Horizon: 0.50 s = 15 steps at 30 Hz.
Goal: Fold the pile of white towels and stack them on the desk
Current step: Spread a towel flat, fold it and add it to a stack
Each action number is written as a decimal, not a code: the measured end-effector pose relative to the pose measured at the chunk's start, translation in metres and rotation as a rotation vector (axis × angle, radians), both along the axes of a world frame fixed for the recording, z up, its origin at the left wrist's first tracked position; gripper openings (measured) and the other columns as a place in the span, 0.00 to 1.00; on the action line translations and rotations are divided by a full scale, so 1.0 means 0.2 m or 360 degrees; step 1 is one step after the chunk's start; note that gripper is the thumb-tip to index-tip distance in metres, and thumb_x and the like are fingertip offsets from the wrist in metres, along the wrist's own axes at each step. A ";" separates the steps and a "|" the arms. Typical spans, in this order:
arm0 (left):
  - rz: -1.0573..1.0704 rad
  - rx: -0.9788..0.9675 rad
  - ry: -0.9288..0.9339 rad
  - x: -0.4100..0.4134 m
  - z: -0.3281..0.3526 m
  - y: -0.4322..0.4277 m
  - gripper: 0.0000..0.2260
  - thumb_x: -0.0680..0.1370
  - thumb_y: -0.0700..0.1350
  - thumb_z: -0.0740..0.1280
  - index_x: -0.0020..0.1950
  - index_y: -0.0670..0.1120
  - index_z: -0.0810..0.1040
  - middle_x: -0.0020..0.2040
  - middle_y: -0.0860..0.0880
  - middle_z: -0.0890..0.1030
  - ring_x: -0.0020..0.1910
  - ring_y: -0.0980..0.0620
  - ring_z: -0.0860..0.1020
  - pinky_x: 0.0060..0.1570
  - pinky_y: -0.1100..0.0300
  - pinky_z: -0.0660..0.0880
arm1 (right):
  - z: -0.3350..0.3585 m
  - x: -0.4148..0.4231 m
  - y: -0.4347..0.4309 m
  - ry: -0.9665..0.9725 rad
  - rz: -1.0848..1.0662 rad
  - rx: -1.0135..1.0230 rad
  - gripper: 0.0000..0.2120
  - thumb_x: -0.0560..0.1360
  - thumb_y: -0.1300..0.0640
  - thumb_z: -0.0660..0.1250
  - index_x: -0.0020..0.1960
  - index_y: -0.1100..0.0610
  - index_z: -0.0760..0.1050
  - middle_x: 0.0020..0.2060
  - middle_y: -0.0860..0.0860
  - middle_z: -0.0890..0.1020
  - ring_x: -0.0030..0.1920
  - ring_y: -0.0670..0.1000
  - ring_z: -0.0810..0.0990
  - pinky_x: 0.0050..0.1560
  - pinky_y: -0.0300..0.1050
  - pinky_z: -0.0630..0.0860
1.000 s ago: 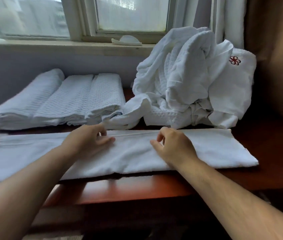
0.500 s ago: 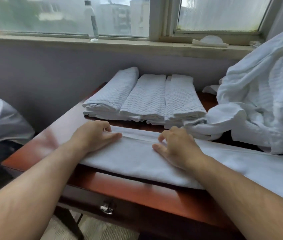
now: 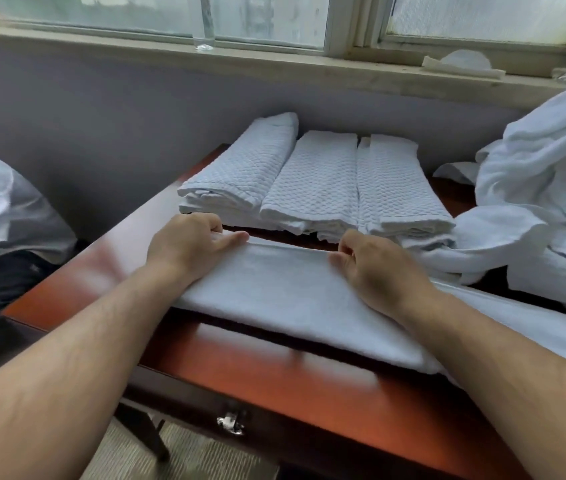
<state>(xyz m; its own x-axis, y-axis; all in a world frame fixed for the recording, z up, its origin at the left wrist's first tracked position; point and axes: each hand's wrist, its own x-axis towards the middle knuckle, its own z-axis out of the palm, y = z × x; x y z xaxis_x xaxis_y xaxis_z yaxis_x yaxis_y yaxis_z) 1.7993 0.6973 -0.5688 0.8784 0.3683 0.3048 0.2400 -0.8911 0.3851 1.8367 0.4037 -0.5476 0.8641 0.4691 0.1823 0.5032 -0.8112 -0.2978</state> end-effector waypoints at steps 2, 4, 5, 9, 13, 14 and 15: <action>0.0028 0.0033 0.0087 -0.01 0.00 -0.01 0.21 0.73 0.70 0.66 0.38 0.52 0.75 0.39 0.55 0.77 0.43 0.50 0.75 0.40 0.54 0.68 | 0.00 0.00 0.02 -0.0044 -0.0031 -0.0077 0.11 0.82 0.43 0.62 0.47 0.49 0.71 0.42 0.46 0.77 0.45 0.51 0.75 0.45 0.49 0.70; 0.0017 0.0085 0.0043 -0.03 0.01 -0.02 0.16 0.75 0.65 0.67 0.46 0.53 0.76 0.48 0.53 0.79 0.50 0.49 0.74 0.49 0.51 0.71 | -0.02 -0.01 0.03 -0.0056 -0.0090 -0.0170 0.12 0.81 0.41 0.62 0.48 0.50 0.73 0.47 0.48 0.78 0.50 0.53 0.76 0.51 0.51 0.72; 0.0025 0.0115 -0.0006 -0.04 0.02 -0.03 0.15 0.76 0.63 0.67 0.51 0.53 0.76 0.52 0.51 0.78 0.54 0.47 0.74 0.54 0.49 0.71 | -0.02 -0.02 0.03 -0.0094 -0.0108 -0.0185 0.12 0.81 0.41 0.62 0.50 0.50 0.73 0.48 0.48 0.78 0.52 0.53 0.76 0.54 0.52 0.72; 0.0270 -0.0067 0.0172 -0.11 0.05 -0.02 0.27 0.77 0.64 0.64 0.68 0.47 0.71 0.65 0.45 0.74 0.65 0.42 0.71 0.62 0.45 0.70 | -0.02 -0.07 0.05 -0.0263 -0.0013 -0.0111 0.10 0.80 0.45 0.63 0.52 0.50 0.76 0.48 0.48 0.77 0.55 0.54 0.74 0.55 0.51 0.71; 0.0326 -0.0157 0.0620 -0.17 0.06 0.00 0.35 0.73 0.69 0.68 0.64 0.39 0.74 0.61 0.41 0.77 0.55 0.42 0.76 0.50 0.53 0.72 | -0.04 -0.16 0.09 0.0067 0.0188 -0.0054 0.17 0.80 0.40 0.60 0.64 0.46 0.76 0.63 0.48 0.76 0.67 0.53 0.70 0.69 0.53 0.66; 0.0297 -0.0098 0.0659 -0.18 0.07 -0.01 0.33 0.73 0.69 0.68 0.59 0.40 0.75 0.56 0.42 0.79 0.49 0.43 0.75 0.46 0.55 0.70 | -0.06 -0.18 0.09 0.0110 0.0234 -0.0176 0.22 0.80 0.37 0.57 0.70 0.45 0.71 0.71 0.48 0.72 0.73 0.53 0.66 0.72 0.53 0.62; 0.0269 -0.0034 0.0685 -0.18 0.08 -0.02 0.30 0.73 0.69 0.68 0.54 0.41 0.75 0.49 0.44 0.79 0.46 0.45 0.73 0.44 0.56 0.68 | -0.09 -0.20 0.09 0.0141 0.0271 -0.0294 0.26 0.81 0.35 0.54 0.75 0.44 0.65 0.77 0.48 0.65 0.78 0.53 0.59 0.75 0.53 0.56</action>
